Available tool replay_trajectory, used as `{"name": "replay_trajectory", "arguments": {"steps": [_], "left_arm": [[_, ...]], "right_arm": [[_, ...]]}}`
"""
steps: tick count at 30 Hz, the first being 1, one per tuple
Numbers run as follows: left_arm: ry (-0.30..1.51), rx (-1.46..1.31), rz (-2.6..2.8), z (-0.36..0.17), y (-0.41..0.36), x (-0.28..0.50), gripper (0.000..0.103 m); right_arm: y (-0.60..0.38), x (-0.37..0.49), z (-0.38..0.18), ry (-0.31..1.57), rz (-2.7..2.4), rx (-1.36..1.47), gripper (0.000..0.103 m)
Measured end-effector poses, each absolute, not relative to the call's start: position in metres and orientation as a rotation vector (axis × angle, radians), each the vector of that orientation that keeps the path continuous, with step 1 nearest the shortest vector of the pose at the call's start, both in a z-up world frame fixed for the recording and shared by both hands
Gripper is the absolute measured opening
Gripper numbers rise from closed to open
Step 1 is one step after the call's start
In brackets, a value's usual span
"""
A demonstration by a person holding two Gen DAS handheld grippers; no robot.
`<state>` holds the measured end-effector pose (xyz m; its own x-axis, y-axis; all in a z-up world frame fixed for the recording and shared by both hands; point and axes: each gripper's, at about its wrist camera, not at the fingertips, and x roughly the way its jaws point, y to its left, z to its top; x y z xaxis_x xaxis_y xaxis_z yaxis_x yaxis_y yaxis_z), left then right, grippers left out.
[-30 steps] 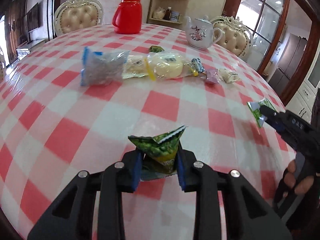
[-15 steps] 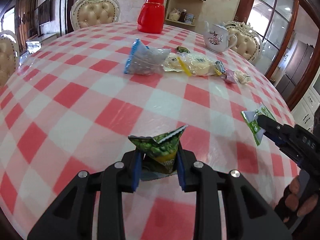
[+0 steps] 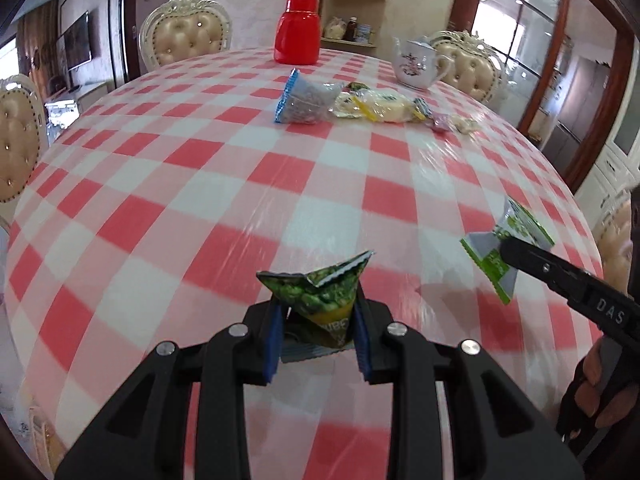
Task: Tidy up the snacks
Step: 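Lift both green snack packs and carry them toward the clear box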
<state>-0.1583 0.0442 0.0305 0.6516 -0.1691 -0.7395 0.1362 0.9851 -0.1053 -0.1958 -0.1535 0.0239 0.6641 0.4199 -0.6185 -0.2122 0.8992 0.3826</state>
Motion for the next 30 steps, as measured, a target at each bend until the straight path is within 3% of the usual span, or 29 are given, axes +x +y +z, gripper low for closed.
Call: {"name": "replay_trajectory", "arguments": {"steps": [30], "left_arm": [[0.708,-0.067,-0.116,0.063,0.137,-0.284,0.03]], "right_arm": [[-0.074,-0.308,0.071,0.626,0.497,0.063,0.035]]}}
